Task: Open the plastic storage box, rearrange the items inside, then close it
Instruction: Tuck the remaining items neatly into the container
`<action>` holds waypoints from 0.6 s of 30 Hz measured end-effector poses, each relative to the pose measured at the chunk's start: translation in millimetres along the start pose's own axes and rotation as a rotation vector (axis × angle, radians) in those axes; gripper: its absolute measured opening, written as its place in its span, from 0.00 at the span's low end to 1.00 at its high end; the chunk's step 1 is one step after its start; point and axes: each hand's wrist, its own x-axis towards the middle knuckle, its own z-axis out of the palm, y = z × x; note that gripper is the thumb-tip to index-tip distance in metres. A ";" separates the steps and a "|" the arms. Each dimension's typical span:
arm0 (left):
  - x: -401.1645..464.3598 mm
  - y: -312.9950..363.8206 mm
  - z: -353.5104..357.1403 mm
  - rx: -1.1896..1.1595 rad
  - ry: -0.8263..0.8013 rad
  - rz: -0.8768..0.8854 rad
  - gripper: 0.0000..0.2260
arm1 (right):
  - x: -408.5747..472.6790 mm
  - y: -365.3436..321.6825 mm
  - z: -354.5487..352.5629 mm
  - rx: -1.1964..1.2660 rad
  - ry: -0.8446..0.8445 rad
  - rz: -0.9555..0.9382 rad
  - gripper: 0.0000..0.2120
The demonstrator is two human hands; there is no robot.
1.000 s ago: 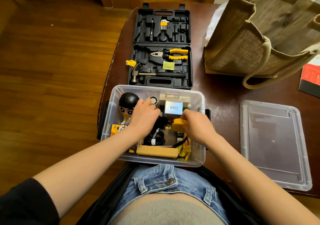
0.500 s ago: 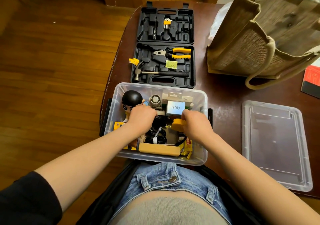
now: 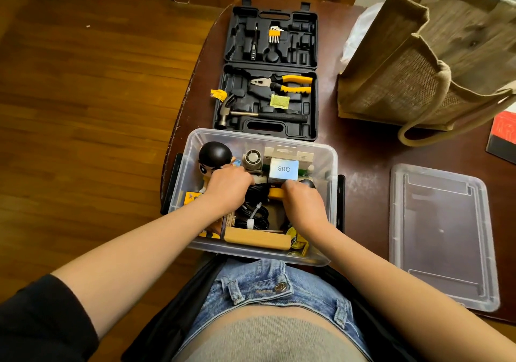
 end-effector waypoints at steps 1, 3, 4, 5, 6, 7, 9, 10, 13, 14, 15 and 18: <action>-0.8 -0.6 -0.6 -0.008 0.001 0.003 0.16 | -0.8 1.3 1.3 0.023 0.008 0.001 0.05; -3.0 -2.1 -1.3 -0.018 0.002 0.006 0.17 | -2.2 2.7 3.1 0.081 0.024 0.010 0.07; -3.9 -2.8 -1.5 -0.019 0.000 0.008 0.17 | -2.9 2.8 3.5 0.108 0.030 0.020 0.08; -4.9 -3.5 -1.5 -0.021 -0.004 0.011 0.17 | -3.8 2.3 4.0 0.130 0.032 0.032 0.09; -5.4 -4.3 -1.2 -0.023 -0.009 0.014 0.18 | -4.3 1.5 4.4 0.148 0.031 0.041 0.10; -5.7 -4.6 -0.8 -0.024 -0.014 0.018 0.18 | -4.9 0.9 4.7 0.160 0.027 0.047 0.11; -5.7 -4.6 -0.3 -0.020 -0.023 0.027 0.18 | -5.4 -0.4 5.1 0.154 0.011 0.053 0.12; -5.1 -4.3 -0.3 -0.016 -0.024 0.032 0.17 | -5.3 -0.8 5.3 0.135 -0.001 0.053 0.12; -2.7 -1.7 0.0 0.001 -0.023 0.040 0.16 | -3.2 -1.7 3.9 0.035 -0.034 0.047 0.12; -1.9 -0.6 0.2 0.013 -0.026 0.042 0.16 | -2.0 -2.3 2.7 -0.020 -0.047 0.037 0.12; -1.5 0.3 0.3 0.026 -0.027 0.042 0.15 | -0.8 -3.1 1.1 -0.079 -0.060 0.018 0.12; -1.0 -0.3 1.4 0.047 -0.026 0.042 0.14 | 3.2 -4.1 -1.1 -0.188 -0.079 -0.044 0.12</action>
